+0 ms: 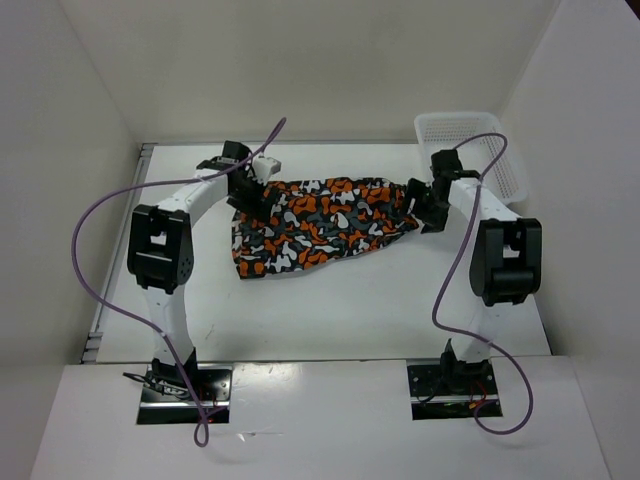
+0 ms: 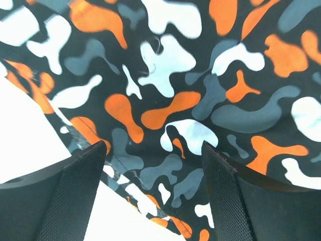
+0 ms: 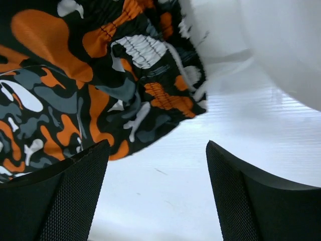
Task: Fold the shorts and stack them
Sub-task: Fold the shorts
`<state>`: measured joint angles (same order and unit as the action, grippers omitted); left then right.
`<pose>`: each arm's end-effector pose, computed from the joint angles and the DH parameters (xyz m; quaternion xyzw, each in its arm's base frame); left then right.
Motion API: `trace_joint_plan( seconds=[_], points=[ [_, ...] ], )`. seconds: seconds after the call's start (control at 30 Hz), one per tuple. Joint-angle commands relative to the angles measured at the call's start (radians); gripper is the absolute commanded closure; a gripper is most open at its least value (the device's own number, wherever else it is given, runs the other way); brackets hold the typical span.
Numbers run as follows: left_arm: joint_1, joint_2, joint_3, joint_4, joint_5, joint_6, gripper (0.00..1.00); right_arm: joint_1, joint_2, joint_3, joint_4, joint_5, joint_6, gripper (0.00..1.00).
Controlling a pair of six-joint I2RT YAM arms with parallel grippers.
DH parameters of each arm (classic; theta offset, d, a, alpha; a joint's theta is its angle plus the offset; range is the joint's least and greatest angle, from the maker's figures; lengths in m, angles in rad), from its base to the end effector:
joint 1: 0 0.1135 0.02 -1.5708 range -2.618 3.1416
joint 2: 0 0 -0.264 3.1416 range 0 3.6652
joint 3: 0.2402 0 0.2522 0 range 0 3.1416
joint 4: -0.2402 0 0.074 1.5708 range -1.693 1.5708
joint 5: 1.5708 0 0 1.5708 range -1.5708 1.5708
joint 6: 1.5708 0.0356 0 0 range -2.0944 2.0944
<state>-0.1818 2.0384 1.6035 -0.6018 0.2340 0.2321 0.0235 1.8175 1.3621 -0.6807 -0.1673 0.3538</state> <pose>0.4330 -0.0880 0.2069 0.2270 0.9312 -0.1060 0.2648 0.3766 0.0148 0.2167 0.1422 0.9628 0.1204 0.1958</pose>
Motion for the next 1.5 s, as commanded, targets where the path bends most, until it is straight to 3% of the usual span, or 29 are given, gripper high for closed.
trace_joint_plan(
  seconds=[0.0, 0.23, 0.53, 0.6, 0.77, 0.9, 1.07, 1.47],
  points=[
    [0.004, -0.049, 0.062, -0.049, 0.022, -0.007, 0.15, 0.026, 0.038, 0.005, 0.058, -0.089, 0.102, 0.17],
    [0.024, -0.040, 0.072, -0.078, 0.001, 0.004, 0.13, 0.026, 0.138, 0.035, 0.078, -0.005, 0.188, 0.17],
    [0.044, -0.001, 0.052, -0.078, 0.001, -0.005, 0.12, 0.026, 0.223, 0.107, 0.067, 0.215, 0.254, 0.28],
    [0.053, 0.009, 0.052, -0.078, 0.001, -0.005, 0.12, 0.026, 0.233, 0.107, 0.067, 0.248, 0.254, 0.38],
    [0.053, 0.019, 0.061, -0.078, 0.001, -0.005, 0.12, 0.026, 0.186, 0.066, 0.056, 0.270, 0.229, 0.77],
    [0.053, 0.019, 0.061, -0.078, 0.001, -0.005, 0.12, 0.026, 0.112, 0.023, 0.047, 0.270, 0.209, 0.94],
    [0.053, 0.019, 0.039, -0.069, 0.021, -0.005, 0.12, 0.026, 0.016, -0.060, 0.047, 0.259, 0.188, 1.00],
    [0.019, -0.015, -0.033, -0.032, 0.057, -0.014, 0.11, 0.061, -0.158, -0.112, 0.170, 0.313, -0.031, 1.00]
  ],
)
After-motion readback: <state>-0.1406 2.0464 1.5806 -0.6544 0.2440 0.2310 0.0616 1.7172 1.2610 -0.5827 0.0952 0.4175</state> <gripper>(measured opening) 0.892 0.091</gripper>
